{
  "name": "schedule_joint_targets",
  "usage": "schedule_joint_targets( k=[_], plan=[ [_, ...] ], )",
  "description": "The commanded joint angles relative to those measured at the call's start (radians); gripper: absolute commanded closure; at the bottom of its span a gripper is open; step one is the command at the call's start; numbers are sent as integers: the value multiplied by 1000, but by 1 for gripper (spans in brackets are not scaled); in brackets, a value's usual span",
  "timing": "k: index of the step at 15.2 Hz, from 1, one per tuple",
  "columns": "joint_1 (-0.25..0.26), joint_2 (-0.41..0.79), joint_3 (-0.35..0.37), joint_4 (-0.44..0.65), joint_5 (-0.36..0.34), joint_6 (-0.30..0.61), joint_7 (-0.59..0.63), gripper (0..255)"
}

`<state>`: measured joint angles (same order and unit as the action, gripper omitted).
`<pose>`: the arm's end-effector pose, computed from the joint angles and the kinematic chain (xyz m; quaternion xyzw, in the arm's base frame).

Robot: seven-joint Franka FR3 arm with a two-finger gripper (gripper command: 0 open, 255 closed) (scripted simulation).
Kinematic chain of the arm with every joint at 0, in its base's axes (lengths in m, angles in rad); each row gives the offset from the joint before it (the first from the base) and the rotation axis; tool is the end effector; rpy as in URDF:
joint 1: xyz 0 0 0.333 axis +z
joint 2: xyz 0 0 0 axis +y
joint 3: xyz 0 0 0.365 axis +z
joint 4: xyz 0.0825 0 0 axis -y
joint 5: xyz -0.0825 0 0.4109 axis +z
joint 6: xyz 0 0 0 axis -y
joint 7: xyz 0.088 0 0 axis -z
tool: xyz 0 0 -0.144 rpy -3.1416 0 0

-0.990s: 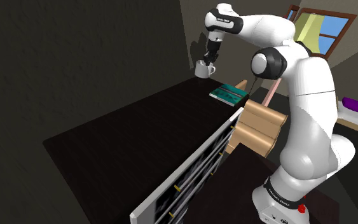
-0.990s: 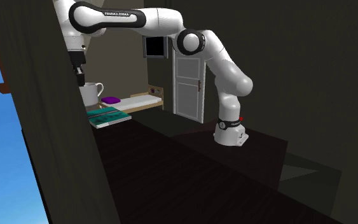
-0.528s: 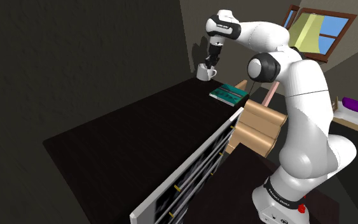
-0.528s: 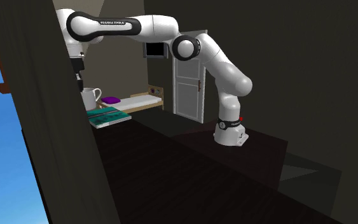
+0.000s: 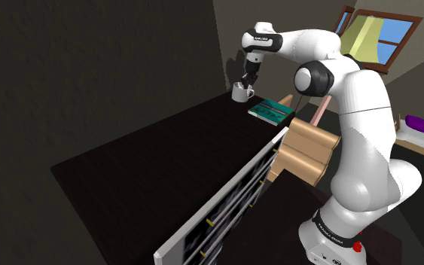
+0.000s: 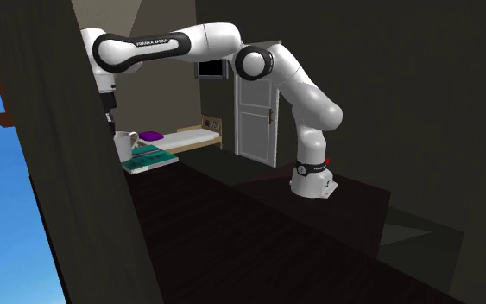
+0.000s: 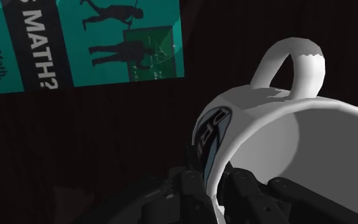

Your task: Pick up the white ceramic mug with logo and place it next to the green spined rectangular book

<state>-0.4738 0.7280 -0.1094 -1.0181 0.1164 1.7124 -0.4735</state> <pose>0.6963 -0.4074 0.4152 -0.9984 0.0507 0.0027 0.0258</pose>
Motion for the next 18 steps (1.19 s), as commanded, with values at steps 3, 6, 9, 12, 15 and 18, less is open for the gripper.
schedule_joint_targets(
  k=[3, 6, 9, 12, 15, 18],
  plan=[
    [3, -4, 0, -62, 1, 59, -4, 255],
    [4, -1, 0, -97, 2, 97, -6, 255],
    [6, 5, 1, -128, 3, 133, -9, 255],
    [6, 14, 2, -153, 5, 167, -11, 255],
    [7, 16, 2, -159, 5, 175, -12, 255],
    [7, 16, 2, -159, 5, 175, -12, 255]
  ],
)
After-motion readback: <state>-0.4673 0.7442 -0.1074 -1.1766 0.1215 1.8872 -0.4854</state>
